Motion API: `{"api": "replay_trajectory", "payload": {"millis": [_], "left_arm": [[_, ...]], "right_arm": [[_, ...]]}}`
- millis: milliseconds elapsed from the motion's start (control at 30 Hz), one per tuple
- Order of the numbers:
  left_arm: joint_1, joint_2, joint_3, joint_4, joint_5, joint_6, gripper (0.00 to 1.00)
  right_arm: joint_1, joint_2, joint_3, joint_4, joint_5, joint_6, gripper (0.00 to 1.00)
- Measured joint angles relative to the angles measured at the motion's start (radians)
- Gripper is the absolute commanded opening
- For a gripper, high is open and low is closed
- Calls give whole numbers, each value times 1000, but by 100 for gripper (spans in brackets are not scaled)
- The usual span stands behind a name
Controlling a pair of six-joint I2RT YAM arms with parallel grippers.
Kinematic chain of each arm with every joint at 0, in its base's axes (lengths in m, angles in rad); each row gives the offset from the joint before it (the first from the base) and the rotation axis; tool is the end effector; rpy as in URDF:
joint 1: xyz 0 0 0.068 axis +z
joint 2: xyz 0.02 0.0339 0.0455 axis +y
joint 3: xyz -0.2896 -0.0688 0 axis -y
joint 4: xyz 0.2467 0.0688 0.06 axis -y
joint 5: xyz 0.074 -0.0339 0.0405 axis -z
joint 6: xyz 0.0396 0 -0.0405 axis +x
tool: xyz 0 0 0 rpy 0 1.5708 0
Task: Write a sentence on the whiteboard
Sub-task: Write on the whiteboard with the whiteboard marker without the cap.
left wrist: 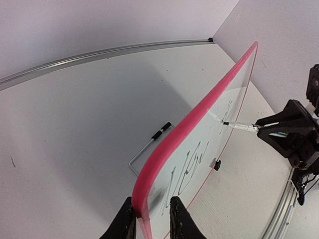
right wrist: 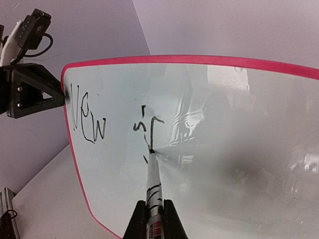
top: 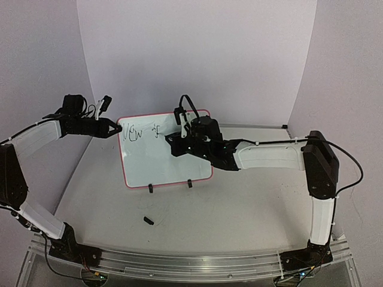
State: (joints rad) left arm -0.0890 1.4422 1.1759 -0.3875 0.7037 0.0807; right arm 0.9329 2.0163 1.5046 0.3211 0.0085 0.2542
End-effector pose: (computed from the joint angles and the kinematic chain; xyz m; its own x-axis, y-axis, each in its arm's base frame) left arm 0.3158 -0.0539 0.3303 -0.5571 0.1114 -0.8229 0.6263 0.7071 -0.3283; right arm 0.2985 0.4021 0.2848 -0.3100 0.0041 -0.9507 -0.7443 0.6211 0.2454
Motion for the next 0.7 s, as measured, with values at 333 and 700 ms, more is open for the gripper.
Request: {"api": "replay_trajectory", "payload": {"millis": [333, 700], "left_arm": [[0, 0, 0, 4, 1, 0, 22], [0, 0, 0, 4, 1, 0, 22]], "right_arm": [[-1, -19, -2, -4, 41, -15, 0], [-3, -25, 0, -4, 52, -22, 0]]}}
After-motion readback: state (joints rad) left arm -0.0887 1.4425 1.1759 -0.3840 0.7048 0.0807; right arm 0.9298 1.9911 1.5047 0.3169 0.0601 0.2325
